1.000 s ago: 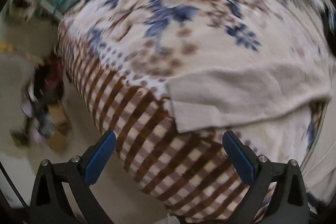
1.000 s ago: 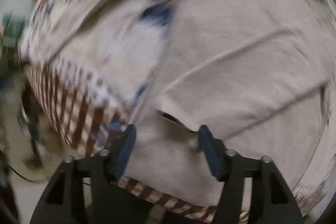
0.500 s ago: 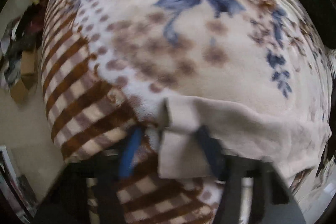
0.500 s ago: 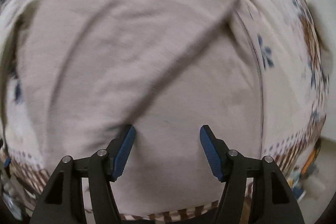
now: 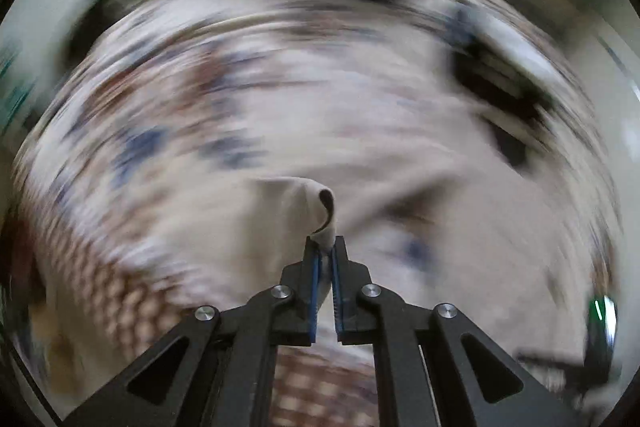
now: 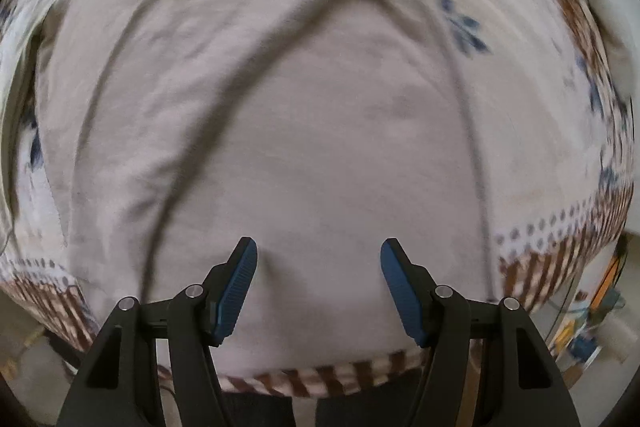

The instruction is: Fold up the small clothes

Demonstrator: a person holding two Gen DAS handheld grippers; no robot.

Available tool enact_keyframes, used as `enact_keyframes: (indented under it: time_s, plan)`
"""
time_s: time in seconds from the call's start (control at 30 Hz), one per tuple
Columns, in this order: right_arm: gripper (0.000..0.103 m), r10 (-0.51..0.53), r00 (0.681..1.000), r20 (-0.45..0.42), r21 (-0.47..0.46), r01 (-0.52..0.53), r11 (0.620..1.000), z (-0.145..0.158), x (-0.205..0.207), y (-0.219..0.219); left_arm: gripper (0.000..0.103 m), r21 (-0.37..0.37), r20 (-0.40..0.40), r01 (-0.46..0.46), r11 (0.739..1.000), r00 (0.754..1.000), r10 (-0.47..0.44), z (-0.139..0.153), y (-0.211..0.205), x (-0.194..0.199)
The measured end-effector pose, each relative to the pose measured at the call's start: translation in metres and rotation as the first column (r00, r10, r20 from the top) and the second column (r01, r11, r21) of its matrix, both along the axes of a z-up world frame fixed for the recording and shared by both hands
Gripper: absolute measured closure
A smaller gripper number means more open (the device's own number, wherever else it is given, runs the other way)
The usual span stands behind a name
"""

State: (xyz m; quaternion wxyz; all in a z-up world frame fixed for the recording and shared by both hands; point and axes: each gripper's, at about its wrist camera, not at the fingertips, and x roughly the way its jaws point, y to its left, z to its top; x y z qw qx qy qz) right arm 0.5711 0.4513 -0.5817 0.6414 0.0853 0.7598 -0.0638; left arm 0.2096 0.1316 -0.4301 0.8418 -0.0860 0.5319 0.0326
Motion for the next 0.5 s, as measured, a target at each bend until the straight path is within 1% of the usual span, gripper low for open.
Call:
enact_keyframes:
  time_s: [0.03,0.07,0.1,0.13,0.17,0.2,0.23,0.27,0.3,0.33,0.37,0.4,0.43,0.47,0.5]
  plan:
    - [0.037,-0.023,1.0,0.0,0.002,0.023,1.0,0.002,-0.012,-0.018,0.099,0.001,0.011,0.099,0.995,0.995,-0.099,0.003,-0.03,-0.003]
    - [0.037,-0.039,0.999,0.001,-0.005,0.039,0.999,0.003,-0.021,-0.032,0.099,-0.003,0.022,0.217,0.976,0.976,-0.217,0.004,-0.072,-0.006]
    - [0.037,-0.051,0.999,0.001,-0.019,0.051,0.999,0.003,-0.03,-0.046,0.099,-0.01,0.021,0.28,0.96,0.96,-0.279,0.001,-0.094,-0.007]
    - [0.037,-0.063,0.998,-0.001,-0.032,0.063,0.997,0.004,-0.04,-0.062,0.099,-0.031,0.016,0.363,0.931,0.932,-0.362,-0.003,-0.128,-0.012]
    - [0.037,-0.077,0.997,-0.004,-0.042,0.077,0.996,0.004,-0.053,-0.079,0.099,-0.052,0.017,0.427,0.903,0.904,-0.427,-0.008,-0.157,-0.018]
    - [0.037,-0.093,0.996,-0.008,-0.053,0.093,0.994,0.005,-0.067,-0.098,0.099,-0.062,0.012,0.472,0.879,0.881,-0.472,-0.011,-0.177,-0.023]
    - [0.037,-0.107,0.994,-0.012,-0.064,0.106,0.992,0.005,-0.074,-0.119,0.099,-0.078,-0.001,0.52,0.85,0.853,-0.522,-0.017,-0.2,-0.029]
    - [0.037,-0.126,0.992,-0.019,-0.075,0.124,0.989,0.004,-0.086,-0.142,0.099,-0.106,-0.019,0.576,0.81,0.814,-0.581,-0.025,-0.227,-0.041]
    - [0.037,-0.138,0.99,-0.026,-0.083,0.135,0.987,0.005,-0.085,-0.169,0.099,-0.115,-0.028,0.61,0.784,0.787,-0.616,-0.03,-0.242,-0.049]
    - [0.037,-0.155,0.987,-0.034,-0.092,0.151,0.984,0.002,-0.094,-0.188,0.099,-0.121,-0.041,0.645,0.755,0.756,-0.653,-0.036,-0.259,-0.059]
    - [0.037,-0.173,0.984,-0.044,-0.099,0.168,0.981,0.0,-0.081,-0.223,0.099,-0.131,-0.053,0.666,0.735,0.735,-0.676,-0.041,-0.271,-0.065]
    - [0.037,-0.189,0.981,-0.051,-0.101,0.183,0.978,0.004,-0.097,-0.248,0.099,-0.14,-0.065,0.687,0.713,0.713,-0.699,-0.049,-0.287,-0.075]
    - [0.037,-0.202,0.978,-0.056,-0.104,0.196,0.975,0.004,-0.103,-0.26,0.099,-0.138,-0.075,0.705,0.696,0.693,-0.717,-0.053,-0.296,-0.083]
    - [0.037,-0.222,0.973,-0.062,-0.11,0.215,0.97,0.003,-0.117,-0.278,0.099,-0.135,-0.09,0.728,0.672,0.667,-0.74,-0.059,-0.305,-0.092]
    - [0.037,-0.235,0.97,-0.064,-0.111,0.227,0.968,0.005,-0.125,-0.296,0.098,-0.131,-0.105,0.744,0.655,0.647,-0.755,-0.065,-0.312,-0.099]
